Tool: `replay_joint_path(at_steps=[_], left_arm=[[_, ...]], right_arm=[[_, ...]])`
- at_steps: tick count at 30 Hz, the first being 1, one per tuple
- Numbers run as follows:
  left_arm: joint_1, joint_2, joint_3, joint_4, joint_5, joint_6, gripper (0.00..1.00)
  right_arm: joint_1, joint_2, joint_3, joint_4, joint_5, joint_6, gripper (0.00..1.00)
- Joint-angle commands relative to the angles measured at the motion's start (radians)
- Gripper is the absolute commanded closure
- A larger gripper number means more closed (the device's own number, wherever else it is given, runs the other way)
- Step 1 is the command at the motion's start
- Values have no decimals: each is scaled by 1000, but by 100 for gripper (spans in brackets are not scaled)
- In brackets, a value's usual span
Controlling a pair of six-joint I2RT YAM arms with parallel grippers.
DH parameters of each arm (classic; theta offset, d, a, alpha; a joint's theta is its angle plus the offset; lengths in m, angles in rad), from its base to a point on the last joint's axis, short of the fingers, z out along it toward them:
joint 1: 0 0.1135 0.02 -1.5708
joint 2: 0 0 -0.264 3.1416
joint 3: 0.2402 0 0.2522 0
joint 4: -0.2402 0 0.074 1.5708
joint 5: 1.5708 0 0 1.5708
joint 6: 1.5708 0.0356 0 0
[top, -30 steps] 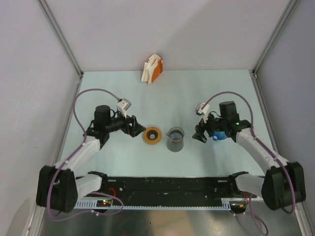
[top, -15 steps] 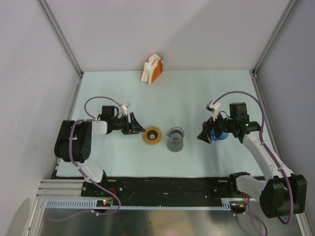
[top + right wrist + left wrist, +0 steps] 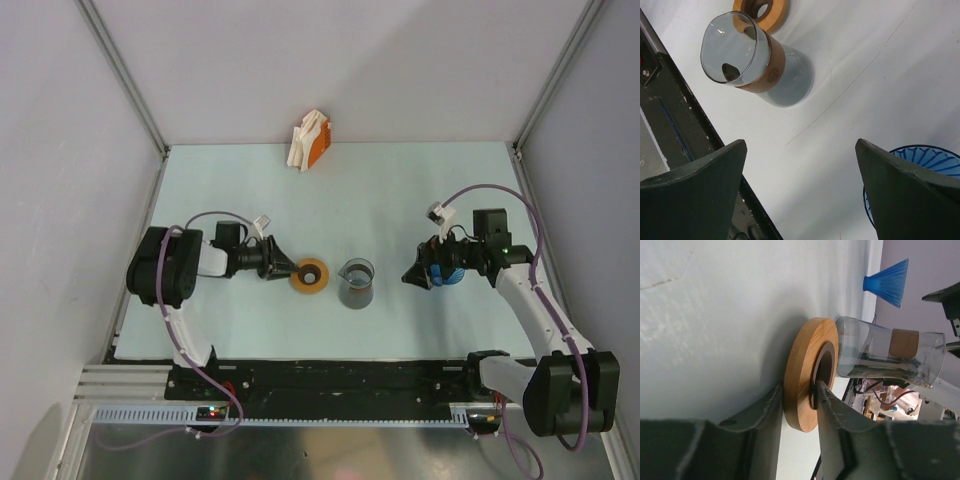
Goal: Place the coffee filter in the dripper
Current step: Pick up the dripper holder from the center of the board.
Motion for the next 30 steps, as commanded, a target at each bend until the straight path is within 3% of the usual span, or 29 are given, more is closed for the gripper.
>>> replay_joint_path(at_steps=[1, 5, 7, 23, 30], left_arm=[[-12, 5, -46, 132, 49, -61, 69], [0, -41, -82, 176, 67, -81, 92], [16, -79, -99, 189, 75, -93, 98], [65, -647, -149, 197, 172, -387, 100], [-99, -681, -97, 197, 92, -482, 100]], right_arm=[[-18, 9, 47, -9, -57, 12, 4], [-31, 8, 47, -16, -72, 15, 5], [-33, 5, 48, -14, -83, 30, 5], [-26, -3, 52, 16, -125, 186, 7], [-5, 8, 25, 65, -123, 236, 8]])
